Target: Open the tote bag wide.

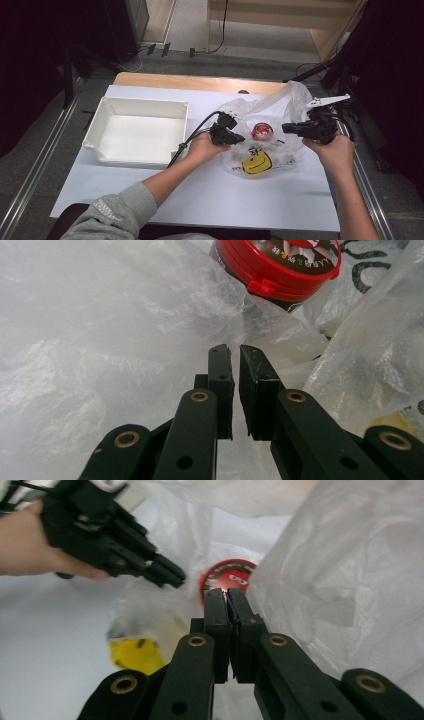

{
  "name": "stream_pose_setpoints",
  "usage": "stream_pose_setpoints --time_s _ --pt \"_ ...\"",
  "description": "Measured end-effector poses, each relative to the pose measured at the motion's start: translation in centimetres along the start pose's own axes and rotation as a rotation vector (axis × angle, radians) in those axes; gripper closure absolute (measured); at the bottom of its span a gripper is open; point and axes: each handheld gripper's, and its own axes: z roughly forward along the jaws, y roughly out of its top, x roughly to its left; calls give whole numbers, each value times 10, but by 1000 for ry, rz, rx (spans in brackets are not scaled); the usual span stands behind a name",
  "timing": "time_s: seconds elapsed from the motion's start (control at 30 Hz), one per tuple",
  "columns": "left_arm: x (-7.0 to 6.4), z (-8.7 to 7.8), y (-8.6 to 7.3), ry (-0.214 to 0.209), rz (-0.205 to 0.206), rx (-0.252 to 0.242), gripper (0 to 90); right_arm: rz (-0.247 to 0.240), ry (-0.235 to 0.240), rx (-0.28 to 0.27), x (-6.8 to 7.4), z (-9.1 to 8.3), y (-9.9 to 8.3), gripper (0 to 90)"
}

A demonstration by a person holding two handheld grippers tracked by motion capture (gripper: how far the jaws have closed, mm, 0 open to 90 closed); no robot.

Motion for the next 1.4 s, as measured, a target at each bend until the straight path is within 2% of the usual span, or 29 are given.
stream_pose_setpoints --time_s 0.03,0.13,0.2,0.23,0.43,0.6,0.77,0.9,0.93,1.13,1.27,1.4 --pt "0 0 0 1 -4 -4 847 13 -13 0 -6 11 -4 892" --pt "0 0 1 4 4 0 847 28 -22 -1 -11 21 -7 892" --pt "0 3 1 5 4 4 847 43 -51 5 -16 34 -10 891" --pt "0 3 1 5 4 4 847 43 -51 5 -16 34 -10 891" --pt "2 8 1 17 5 0 847 101 -85 -6 -28 58 -11 891" --pt "5 10 1 24 1 -5 847 123 -93 -6 -34 73 -12 892" --pt "11 13 -1 42 -20 4 847 122 -117 -5 -41 88 -16 891" --pt "14 12 -1 55 -20 11 848 134 -133 -16 -46 91 -22 891" --pt "16 12 -1 56 -23 8 849 154 -141 -6 -52 93 -29 891" --pt "21 14 -2 86 -35 19 850 191 -154 23 -60 97 -44 892" --pt "24 14 -2 102 -38 26 853 216 -162 35 -65 96 -57 892" --pt "27 14 -3 113 -53 30 856 218 -181 50 -70 90 -69 900"
